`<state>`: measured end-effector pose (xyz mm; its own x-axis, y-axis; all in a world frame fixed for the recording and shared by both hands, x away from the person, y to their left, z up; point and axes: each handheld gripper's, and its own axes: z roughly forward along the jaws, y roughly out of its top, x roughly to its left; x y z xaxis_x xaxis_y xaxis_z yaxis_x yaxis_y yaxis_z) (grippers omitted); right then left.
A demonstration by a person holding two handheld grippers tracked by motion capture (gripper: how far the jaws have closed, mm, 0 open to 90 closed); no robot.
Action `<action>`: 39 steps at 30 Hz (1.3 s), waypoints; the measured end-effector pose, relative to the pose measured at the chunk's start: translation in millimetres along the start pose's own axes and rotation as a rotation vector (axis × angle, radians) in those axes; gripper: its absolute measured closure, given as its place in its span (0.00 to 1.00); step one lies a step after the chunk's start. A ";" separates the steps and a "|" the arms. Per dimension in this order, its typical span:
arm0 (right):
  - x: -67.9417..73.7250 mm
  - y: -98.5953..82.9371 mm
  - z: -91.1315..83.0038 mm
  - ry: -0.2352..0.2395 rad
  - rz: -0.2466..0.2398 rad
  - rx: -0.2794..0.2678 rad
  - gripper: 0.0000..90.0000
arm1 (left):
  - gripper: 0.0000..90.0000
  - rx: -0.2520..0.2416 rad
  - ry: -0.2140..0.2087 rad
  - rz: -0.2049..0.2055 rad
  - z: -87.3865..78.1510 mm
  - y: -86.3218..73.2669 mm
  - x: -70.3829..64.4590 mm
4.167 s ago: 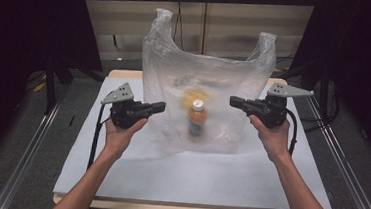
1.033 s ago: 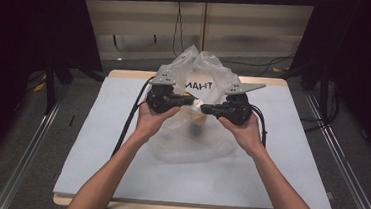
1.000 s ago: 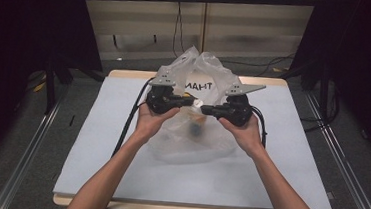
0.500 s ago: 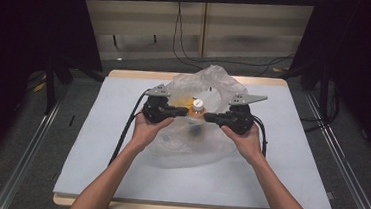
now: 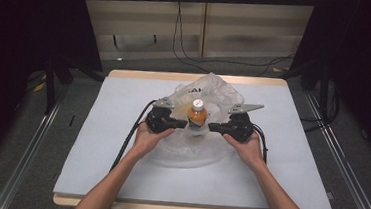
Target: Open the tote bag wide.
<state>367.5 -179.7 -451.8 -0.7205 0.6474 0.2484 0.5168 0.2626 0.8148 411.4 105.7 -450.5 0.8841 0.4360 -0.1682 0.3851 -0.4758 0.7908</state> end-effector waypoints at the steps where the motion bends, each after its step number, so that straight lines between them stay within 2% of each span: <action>1: -1.4 -1.8 0.4 -0.002 0.017 0.012 1.00 | 1.00 0.012 0.001 -0.002 0.8 -1.4 0.6; 2: -5.8 -4.3 3.0 -0.007 0.002 0.003 1.00 | 1.00 0.012 0.001 -0.008 2.6 -3.7 1.4; 4: -9.6 -7.6 5.6 -0.011 0.003 0.004 1.00 | 1.00 0.018 -0.001 -0.015 4.2 -8.0 3.3; 5: -12.9 -11.6 7.7 -0.012 0.015 0.006 1.00 | 1.00 0.001 -0.012 -0.024 4.5 -9.6 2.5; 8: -13.7 -12.8 8.5 -0.005 0.018 0.001 1.00 | 1.00 -0.008 -0.026 -0.011 4.8 -9.2 -1.9; 10: -13.1 -12.8 9.6 0.000 0.021 0.001 1.00 | 1.00 0.009 -0.018 -0.010 5.7 -9.8 -2.9; 17: -13.4 -21.2 17.7 -0.013 0.011 0.073 1.00 | 1.00 0.056 -0.016 -0.025 15.3 -23.1 0.3; 20: -15.3 -23.8 21.4 -0.026 0.024 0.126 1.00 | 1.00 0.112 -0.001 -0.010 17.3 -30.8 4.4; 21: -15.3 -23.8 21.4 -0.026 0.024 0.126 1.00 | 1.00 0.112 -0.001 -0.010 17.3 -30.8 4.4; 22: -16.5 -27.0 22.5 -0.029 0.035 0.152 1.00 | 1.00 0.106 -0.007 -0.023 16.6 -33.0 5.4; 23: -16.5 -27.0 22.5 -0.029 0.035 0.152 1.00 | 1.00 0.105 -0.008 -0.035 14.6 -34.4 7.5; 26: -20.3 -29.3 20.1 -0.031 0.044 0.160 1.00 | 1.00 0.117 0.015 -0.035 8.1 -36.3 10.0; 28: -21.8 -30.6 17.0 -0.031 0.049 0.168 1.00 | 1.00 0.144 0.022 -0.029 0.5 -38.9 11.9; 29: -22.6 -31.2 14.6 -0.036 0.056 0.174 1.00 | 1.00 0.139 0.034 -0.031 -8.7 -44.7 15.4; 30: -22.3 -31.4 12.4 -0.040 0.057 0.182 1.00 | 1.00 0.139 0.034 -0.031 -8.7 -44.7 15.4; 31: -22.1 -31.8 10.5 -0.047 0.050 0.185 1.00 | 1.00 0.123 0.031 -0.050 -16.0 -51.2 18.7; 32: -22.3 -33.1 7.5 -0.052 0.045 0.190 1.00 | 1.00 0.129 0.043 -0.063 -22.1 -54.6 20.3; 35: -23.7 -37.4 0.1 -0.055 0.058 0.189 1.00 | 1.00 0.133 0.046 -0.069 -28.8 -58.4 22.6; 38: -22.8 -42.3 -7.6 -0.059 0.048 0.176 1.00 | 1.00 0.123 0.044 -0.065 -34.5 -63.1 21.8; 39: -20.4 -43.2 -12.2 -0.033 0.061 0.125 1.00 | 1.00 0.106 0.034 -0.073 -36.6 -65.1 21.7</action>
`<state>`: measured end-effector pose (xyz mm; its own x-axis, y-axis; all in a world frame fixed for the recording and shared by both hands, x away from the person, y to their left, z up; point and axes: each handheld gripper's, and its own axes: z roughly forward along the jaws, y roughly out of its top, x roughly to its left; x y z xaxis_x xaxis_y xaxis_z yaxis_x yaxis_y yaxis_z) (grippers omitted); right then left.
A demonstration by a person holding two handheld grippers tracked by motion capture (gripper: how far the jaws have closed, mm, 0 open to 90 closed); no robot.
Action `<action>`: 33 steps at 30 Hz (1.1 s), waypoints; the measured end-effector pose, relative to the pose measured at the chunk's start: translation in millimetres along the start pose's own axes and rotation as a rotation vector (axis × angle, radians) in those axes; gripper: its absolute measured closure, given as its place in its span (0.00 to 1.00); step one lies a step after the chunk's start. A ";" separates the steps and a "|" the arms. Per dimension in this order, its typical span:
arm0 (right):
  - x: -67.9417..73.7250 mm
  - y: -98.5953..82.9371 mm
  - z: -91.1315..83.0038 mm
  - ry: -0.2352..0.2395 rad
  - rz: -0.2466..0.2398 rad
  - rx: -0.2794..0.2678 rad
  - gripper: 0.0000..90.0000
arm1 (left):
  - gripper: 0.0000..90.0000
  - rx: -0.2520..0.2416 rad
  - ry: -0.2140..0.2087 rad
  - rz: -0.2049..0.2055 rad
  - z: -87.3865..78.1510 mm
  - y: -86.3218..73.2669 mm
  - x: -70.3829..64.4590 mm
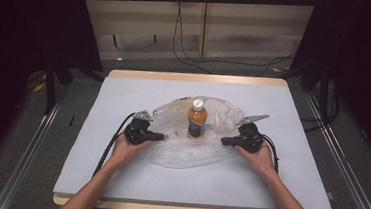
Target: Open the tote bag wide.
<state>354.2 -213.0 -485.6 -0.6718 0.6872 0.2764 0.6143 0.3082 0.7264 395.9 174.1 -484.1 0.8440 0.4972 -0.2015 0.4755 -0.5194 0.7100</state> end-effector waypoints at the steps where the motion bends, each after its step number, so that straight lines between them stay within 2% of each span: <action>1: 2.3 1.7 -3.0 0.006 -0.003 -0.023 1.00 | 1.00 -0.015 -0.005 -0.010 -1.0 -0.4 -0.8; 2: 4.9 4.3 -6.7 0.013 -0.015 -0.045 1.00 | 1.00 -0.026 -0.007 -0.002 -3.0 0.9 -1.3; 3: 7.2 6.6 -9.8 0.026 -0.020 -0.072 1.00 | 1.00 -0.080 -0.012 -0.013 -8.7 4.5 -2.4; 4: 9.8 8.2 -12.9 0.032 -0.016 -0.087 1.00 | 1.00 -0.098 -0.028 -0.020 -11.1 6.0 -3.5; 8: 16.5 9.2 -19.6 0.040 -0.034 -0.101 1.00 | 1.00 -0.126 -0.040 -0.008 -17.0 9.2 -9.1; 10: 25.3 6.5 -31.8 0.039 -0.046 -0.124 1.00 | 1.00 -0.143 -0.040 0.005 -20.4 10.7 -13.7; 12: 27.6 5.8 -37.1 0.036 -0.049 -0.135 1.00 | 1.00 -0.162 -0.045 0.005 -23.1 12.2 -15.6; 13: 30.5 5.3 -46.9 0.033 -0.053 -0.159 1.00 | 1.00 -0.171 -0.046 0.007 -24.3 13.2 -16.1; 14: 30.5 5.3 -46.9 0.033 -0.053 -0.159 1.00 | 1.00 -0.182 -0.047 0.002 -25.4 14.4 -16.2; 15: 33.3 6.0 -58.6 0.006 -0.041 -0.186 1.00 | 1.00 -0.190 -0.053 -0.001 -26.1 15.8 -16.3; 17: 34.5 5.3 -67.1 -0.001 -0.059 -0.198 1.00 | 1.00 -0.213 -0.059 -0.004 -28.5 19.7 -17.2; 25: 23.7 -2.6 -90.1 -0.026 -0.026 -0.233 1.00 | 1.00 -0.211 -0.062 0.005 -24.4 21.0 -18.7; 29: 23.4 10.5 -98.9 -0.024 -0.033 -0.286 1.00 | 1.00 -0.234 -0.062 0.002 -24.8 27.4 -17.3; 31: 25.3 25.9 -100.8 -0.025 -0.050 -0.295 1.00 | 1.00 -0.269 -0.064 0.001 -28.4 36.8 -16.6; 32: 25.8 32.1 -100.8 -0.023 -0.061 -0.299 1.00 | 1.00 -0.312 -0.067 0.000 -34.2 47.7 -15.5; 33: 26.9 42.7 -100.7 -0.022 -0.075 -0.306 1.00 | 1.00 -0.328 -0.075 -0.002 -36.3 52.1 -14.9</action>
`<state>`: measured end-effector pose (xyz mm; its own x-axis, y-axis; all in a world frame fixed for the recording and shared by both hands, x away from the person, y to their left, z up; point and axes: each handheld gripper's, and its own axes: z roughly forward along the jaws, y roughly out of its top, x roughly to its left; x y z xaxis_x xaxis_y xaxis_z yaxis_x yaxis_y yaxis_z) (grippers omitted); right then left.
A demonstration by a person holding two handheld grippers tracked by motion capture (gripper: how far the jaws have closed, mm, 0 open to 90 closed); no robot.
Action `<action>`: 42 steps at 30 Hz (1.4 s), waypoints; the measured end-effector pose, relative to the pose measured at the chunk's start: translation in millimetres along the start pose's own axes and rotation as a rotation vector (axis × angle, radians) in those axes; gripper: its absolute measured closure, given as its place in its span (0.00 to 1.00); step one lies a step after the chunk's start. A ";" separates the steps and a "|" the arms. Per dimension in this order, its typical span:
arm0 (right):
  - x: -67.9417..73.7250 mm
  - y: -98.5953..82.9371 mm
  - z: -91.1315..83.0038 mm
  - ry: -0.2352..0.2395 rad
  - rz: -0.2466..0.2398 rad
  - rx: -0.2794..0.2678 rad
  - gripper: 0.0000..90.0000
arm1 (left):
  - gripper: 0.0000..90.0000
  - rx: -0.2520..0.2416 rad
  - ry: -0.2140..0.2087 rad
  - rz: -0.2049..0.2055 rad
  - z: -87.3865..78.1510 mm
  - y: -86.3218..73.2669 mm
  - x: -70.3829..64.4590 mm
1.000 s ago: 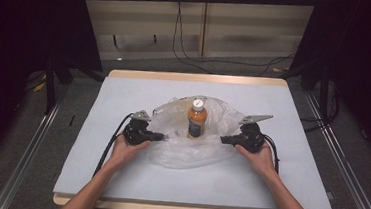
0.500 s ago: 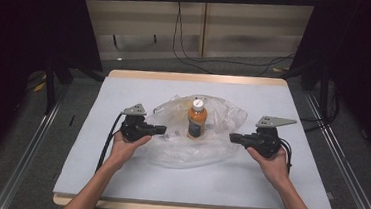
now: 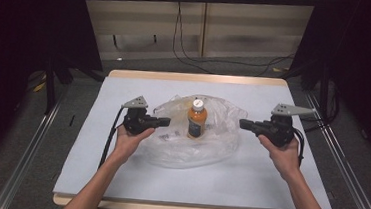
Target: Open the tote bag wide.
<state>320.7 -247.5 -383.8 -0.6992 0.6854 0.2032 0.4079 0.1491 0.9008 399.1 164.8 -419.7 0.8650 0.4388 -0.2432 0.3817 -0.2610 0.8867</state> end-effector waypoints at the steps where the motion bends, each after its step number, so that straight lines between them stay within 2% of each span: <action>1: 0.0 0.0 0.0 0.000 0.000 0.000 1.00 | 1.00 0.000 0.000 0.000 0.0 0.0 0.0; 2: 0.3 14.2 5.2 0.004 -0.009 -0.010 1.00 | 1.00 -0.014 0.004 0.006 -0.2 6.3 0.8; 4: -0.1 29.0 12.1 0.016 -0.018 -0.031 1.00 | 1.00 -0.024 0.024 0.016 1.5 17.9 3.7; 5: -0.1 37.1 17.1 0.020 -0.023 -0.039 1.00 | 1.00 -0.035 0.024 0.016 6.0 29.6 8.3; 6: -0.1 37.1 17.1 0.020 -0.023 -0.039 1.00 | 1.00 -0.035 0.024 0.016 6.0 29.6 8.3; 7: 0.3 47.3 26.7 0.040 -0.028 -0.043 1.00 | 1.00 -0.040 0.022 0.015 8.9 34.4 10.2; 8: 0.6 50.1 30.9 0.049 -0.029 -0.044 1.00 | 1.00 -0.047 0.010 0.013 17.1 42.8 11.7; 9: 1.1 53.4 37.7 0.063 -0.023 -0.049 1.00 | 1.00 -0.047 0.010 0.013 17.1 42.8 11.7; 12: 2.9 56.1 47.6 0.071 -0.031 -0.043 1.00 | 1.00 -0.020 0.009 0.044 32.1 51.9 8.2; 13: 4.2 56.9 57.9 0.076 -0.038 -0.029 1.00 | 1.00 0.007 0.033 0.053 41.0 53.5 5.6; 15: 4.3 55.9 62.6 0.085 -0.036 -0.027 1.00 | 1.00 0.015 0.033 0.053 45.1 53.3 6.0; 16: 4.8 52.1 70.4 0.104 -0.030 -0.023 1.00 | 1.00 0.016 0.029 0.046 49.3 52.3 6.8; 18: 3.9 44.6 80.0 0.117 -0.020 0.013 1.00 | 1.00 0.079 0.025 0.044 61.3 44.6 10.8; 19: 3.0 41.1 83.4 0.114 -0.016 0.032 1.00 | 1.00 0.079 0.025 0.044 61.3 44.6 10.8; 20: 0.6 34.7 89.5 0.091 -0.022 0.073 1.00 | 1.00 0.121 0.036 0.050 66.8 39.0 12.0; 21: -1.3 30.1 93.5 0.088 -0.026 0.098 1.00 | 1.00 0.141 0.045 0.054 70.0 35.0 12.7; 22: -1.3 30.1 93.5 0.088 -0.026 0.098 1.00 | 1.00 0.170 0.047 0.056 74.3 29.7 13.8; 23: -10.8 14.4 103.1 0.080 -0.011 0.153 1.00 | 1.00 0.217 0.070 0.045 79.9 20.1 16.7; 24: -10.8 14.4 103.1 0.080 -0.011 0.153 1.00 | 1.00 0.217 0.070 0.045 79.9 20.1 16.7; 25: -21.7 2.3 108.6 0.078 0.027 0.177 1.00 | 1.00 0.227 0.060 0.039 81.3 17.3 18.9; 26: -29.4 -5.6 111.1 0.063 0.048 0.191 1.00 | 1.00 0.268 0.066 0.034 85.7 11.0 22.4; 27: -29.4 -5.6 111.1 0.063 0.048 0.191 1.00 | 1.00 0.268 0.066 0.034 85.7 11.0 22.4; 28: -42.0 -15.9 113.4 0.049 0.088 0.214 1.00 | 1.00 0.280 0.061 0.027 87.5 8.3 24.0; 29: -47.6 -20.4 113.9 0.033 0.105 0.221 1.00 | 1.00 0.292 0.072 0.026 88.7 6.0 24.8; 30: -53.9 -24.9 114.0 0.027 0.128 0.222 1.00 | 1.00 0.326 0.063 0.018 88.9 0.9 26.8; 31: -59.7 -29.6 114.2 0.012 0.147 0.232 1.00 | 1.00 0.332 0.063 0.018 89.3 -2.8 27.5; 32: -59.7 -29.6 114.2 0.012 0.147 0.232 1.00 | 1.00 0.332 0.063 0.018 89.3 -2.8 27.5; 33: -69.2 -39.3 114.3 -0.019 0.174 0.261 1.00 | 1.00 0.373 0.090 0.026 89.7 -8.5 28.2; 34: -72.3 -42.9 114.0 -0.025 0.179 0.270 1.00 | 1.00 0.412 0.083 0.032 89.9 -19.3 32.0; 35: -72.3 -42.9 114.0 -0.025 0.179 0.270 1.00 | 1.00 0.412 0.083 0.032 89.9 -19.3 32.0; 36: -79.2 -51.1 112.4 -0.043 0.198 0.283 1.00 | 1.00 0.386 0.082 0.017 87.0 -23.1 33.5; 37: -79.2 -51.1 112.4 -0.043 0.198 0.283 1.00 | 1.00 0.353 0.074 -0.006 85.1 -26.2 35.1; 38: -82.3 -55.0 110.3 -0.055 0.205 0.293 1.00 | 1.00 0.358 0.062 -0.011 82.5 -27.2 35.8; 42: -87.0 -58.7 104.9 -0.072 0.209 0.295 1.00 | 1.00 0.388 0.076 0.014 67.3 -30.8 35.1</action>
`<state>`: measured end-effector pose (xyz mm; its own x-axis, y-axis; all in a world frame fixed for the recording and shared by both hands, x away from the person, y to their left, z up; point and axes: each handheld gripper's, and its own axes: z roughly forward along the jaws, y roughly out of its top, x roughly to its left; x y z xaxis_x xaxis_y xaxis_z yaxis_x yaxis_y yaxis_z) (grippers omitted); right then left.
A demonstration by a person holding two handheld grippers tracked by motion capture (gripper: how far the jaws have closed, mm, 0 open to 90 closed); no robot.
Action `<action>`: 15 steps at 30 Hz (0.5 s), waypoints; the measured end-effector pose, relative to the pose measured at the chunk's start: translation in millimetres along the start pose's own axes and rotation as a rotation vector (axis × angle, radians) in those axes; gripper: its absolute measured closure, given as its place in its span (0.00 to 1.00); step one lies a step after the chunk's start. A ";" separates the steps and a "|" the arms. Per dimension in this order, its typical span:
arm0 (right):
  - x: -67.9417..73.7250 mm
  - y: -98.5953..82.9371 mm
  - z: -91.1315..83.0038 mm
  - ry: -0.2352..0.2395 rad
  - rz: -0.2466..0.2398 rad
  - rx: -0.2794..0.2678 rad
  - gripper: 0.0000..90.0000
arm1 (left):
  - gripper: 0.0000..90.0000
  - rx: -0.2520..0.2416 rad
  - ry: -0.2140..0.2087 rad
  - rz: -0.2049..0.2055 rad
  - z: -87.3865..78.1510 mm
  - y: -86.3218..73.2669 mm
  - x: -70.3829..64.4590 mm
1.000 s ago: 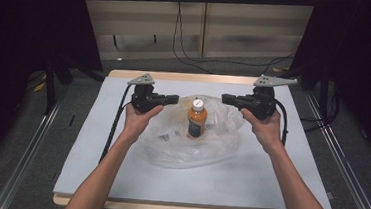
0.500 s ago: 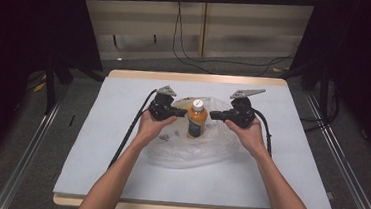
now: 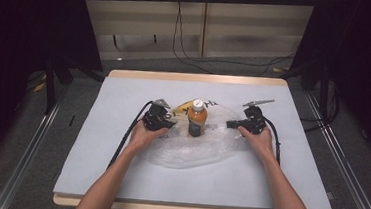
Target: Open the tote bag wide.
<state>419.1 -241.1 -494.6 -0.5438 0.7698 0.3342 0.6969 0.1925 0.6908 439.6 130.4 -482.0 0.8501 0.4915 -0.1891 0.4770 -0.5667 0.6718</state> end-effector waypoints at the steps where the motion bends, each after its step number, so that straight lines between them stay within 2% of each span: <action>1: -1.6 -0.1 -2.8 -0.022 -0.003 0.005 1.00 | 1.00 0.003 0.001 0.000 -3.1 -2.9 0.7; 2: -3.8 0.1 -6.8 -0.051 -0.020 0.017 1.00 | 1.00 0.002 0.007 0.008 -11.0 -10.0 3.0; 3: -5.2 -0.1 -9.0 -0.060 -0.031 0.024 1.00 | 1.00 0.002 0.007 0.008 -11.0 -10.0 3.0; 6: -7.5 -0.1 -17.2 -0.111 -0.065 0.052 1.00 | 1.00 0.067 0.036 0.052 -31.0 -21.6 3.0; 7: -7.8 -0.4 -19.5 -0.128 -0.069 0.060 1.00 | 1.00 0.067 0.036 0.052 -31.0 -21.6 3.0; 8: -7.8 -0.4 -19.5 -0.128 -0.069 0.060 1.00 | 1.00 0.080 0.038 0.068 -35.4 -24.8 3.7; 10: -10.9 -0.8 -23.4 -0.138 -0.078 0.070 1.00 | 1.00 0.074 0.039 0.058 -41.0 -31.2 2.6; 12: -13.7 -0.8 -26.3 -0.147 -0.078 0.079 1.00 | 1.00 0.095 0.047 0.088 -46.7 -34.9 2.0; 15: -20.0 -2.0 -31.8 -0.164 -0.076 0.082 1.00 | 1.00 0.104 0.060 0.108 -48.2 -35.9 0.2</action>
<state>413.7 -276.3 -482.3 -0.5177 0.8385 0.1698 0.6961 0.2975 0.6534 411.9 182.7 -471.6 0.8844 0.4608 -0.0740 0.4063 -0.6822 0.6079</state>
